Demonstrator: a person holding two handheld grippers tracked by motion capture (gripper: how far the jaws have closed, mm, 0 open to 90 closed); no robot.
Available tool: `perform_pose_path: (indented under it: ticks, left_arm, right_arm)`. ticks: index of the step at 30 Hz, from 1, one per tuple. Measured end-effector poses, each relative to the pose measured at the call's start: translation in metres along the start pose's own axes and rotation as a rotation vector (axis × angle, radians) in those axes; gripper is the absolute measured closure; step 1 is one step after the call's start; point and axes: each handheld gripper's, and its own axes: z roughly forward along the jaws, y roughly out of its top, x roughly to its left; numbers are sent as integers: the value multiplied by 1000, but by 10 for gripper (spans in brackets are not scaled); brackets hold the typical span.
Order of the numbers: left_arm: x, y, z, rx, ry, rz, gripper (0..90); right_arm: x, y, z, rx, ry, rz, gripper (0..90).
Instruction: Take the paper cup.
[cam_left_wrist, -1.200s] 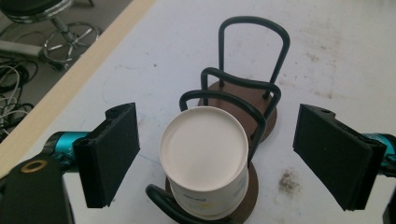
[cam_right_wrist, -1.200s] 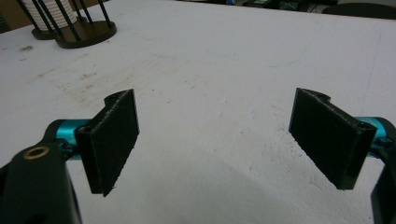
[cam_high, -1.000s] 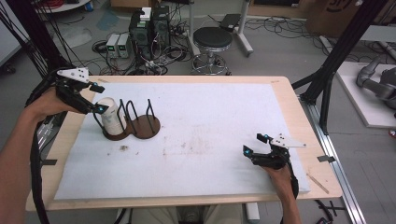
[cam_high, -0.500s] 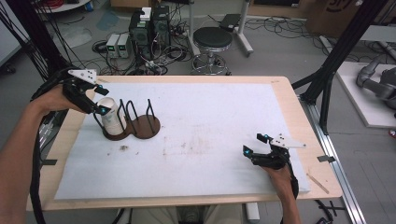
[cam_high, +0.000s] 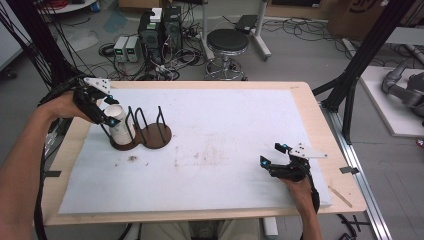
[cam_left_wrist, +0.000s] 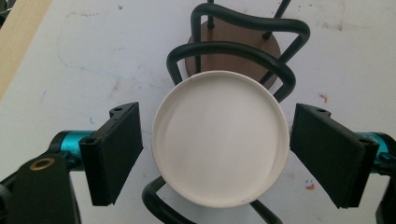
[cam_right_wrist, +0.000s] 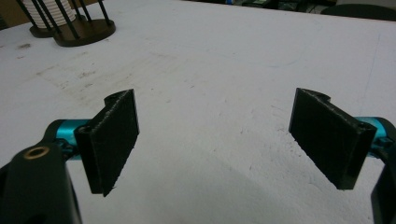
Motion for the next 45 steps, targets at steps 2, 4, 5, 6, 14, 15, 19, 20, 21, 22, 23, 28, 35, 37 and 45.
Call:
perform_pose_path:
  ticks: [2,4,5,6,14,15,19,20,21,22,23,28,35,37,45]
  left_arm:
    - [0,0,0,-1,-1,-4,174]
    - [0,-1,0,8,-1,-7,187]
    - [1,-1,0,10,-6,-10,187]
    - [1,-1,0,12,-8,-10,197]
    - [3,-2,2,45,-29,-18,294]
    - [2,-1,3,37,-30,-30,311]
    - [3,-2,3,39,-34,-46,314]
    - [3,-2,3,39,-34,-46,315]
    - [3,-2,3,39,-35,-47,315]
    - [3,-2,3,39,-35,-47,316]
    - [3,-2,3,38,-33,-49,316]
    - [4,-1,2,45,-33,-48,320]
    - [2,-1,-2,32,-25,-53,326]
    - [2,-1,-2,26,-24,-59,330]
    - [0,0,-14,-3,-2,-91,339]
  right_arm:
    - [0,0,0,2,2,4,162]
    - [0,0,0,5,1,4,162]
    - [-1,0,1,4,2,-1,162]
    - [0,0,1,3,2,0,162]
    - [0,0,1,2,-2,-2,162]
    - [0,0,1,1,-2,-7,162]
    - [0,0,1,2,-1,-4,162]
    - [0,0,1,2,-1,-4,162]
    - [0,0,1,2,-1,-1,162]
    - [0,0,1,2,-1,-1,162]
    - [0,0,1,4,0,0,162]
    - [0,0,1,4,1,0,162]
    - [0,0,1,7,-1,-2,162]
    - [0,0,1,9,0,-1,162]
    - [-1,1,2,14,2,0,162]
